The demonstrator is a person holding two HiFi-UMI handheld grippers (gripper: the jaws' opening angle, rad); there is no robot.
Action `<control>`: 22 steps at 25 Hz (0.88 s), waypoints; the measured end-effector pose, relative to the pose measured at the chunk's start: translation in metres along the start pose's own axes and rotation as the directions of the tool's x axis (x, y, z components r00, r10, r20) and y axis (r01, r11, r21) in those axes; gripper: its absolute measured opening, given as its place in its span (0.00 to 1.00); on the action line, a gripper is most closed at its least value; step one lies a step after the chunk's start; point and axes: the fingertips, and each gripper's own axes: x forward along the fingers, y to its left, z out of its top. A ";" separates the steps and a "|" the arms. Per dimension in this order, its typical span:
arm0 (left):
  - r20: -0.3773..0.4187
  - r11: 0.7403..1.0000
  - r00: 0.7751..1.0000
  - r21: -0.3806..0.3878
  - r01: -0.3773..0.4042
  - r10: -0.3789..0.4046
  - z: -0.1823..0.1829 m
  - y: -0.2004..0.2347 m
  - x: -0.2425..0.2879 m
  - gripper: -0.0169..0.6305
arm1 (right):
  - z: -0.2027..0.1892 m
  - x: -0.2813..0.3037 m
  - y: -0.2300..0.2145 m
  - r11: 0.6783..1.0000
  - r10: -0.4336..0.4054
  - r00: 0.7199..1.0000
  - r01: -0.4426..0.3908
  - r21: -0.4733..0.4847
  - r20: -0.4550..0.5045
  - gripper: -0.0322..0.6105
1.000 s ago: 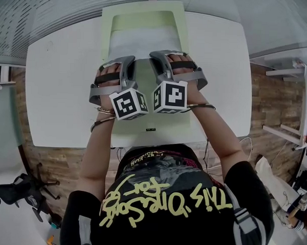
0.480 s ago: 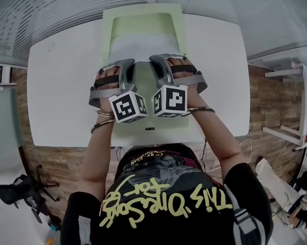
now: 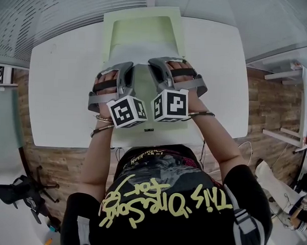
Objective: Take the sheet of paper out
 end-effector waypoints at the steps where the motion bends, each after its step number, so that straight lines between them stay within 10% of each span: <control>1: 0.000 1.000 1.000 -0.004 -0.002 0.002 0.000 0.001 -0.002 0.04 | 0.001 -0.002 -0.001 1.000 -0.002 1.000 0.002 -0.002 0.003 0.07; 22: 0.029 0.998 0.999 -0.034 -0.045 0.046 0.017 0.018 -0.031 0.04 | 0.014 -0.034 -0.016 0.999 -0.031 0.999 0.031 -0.012 0.034 0.07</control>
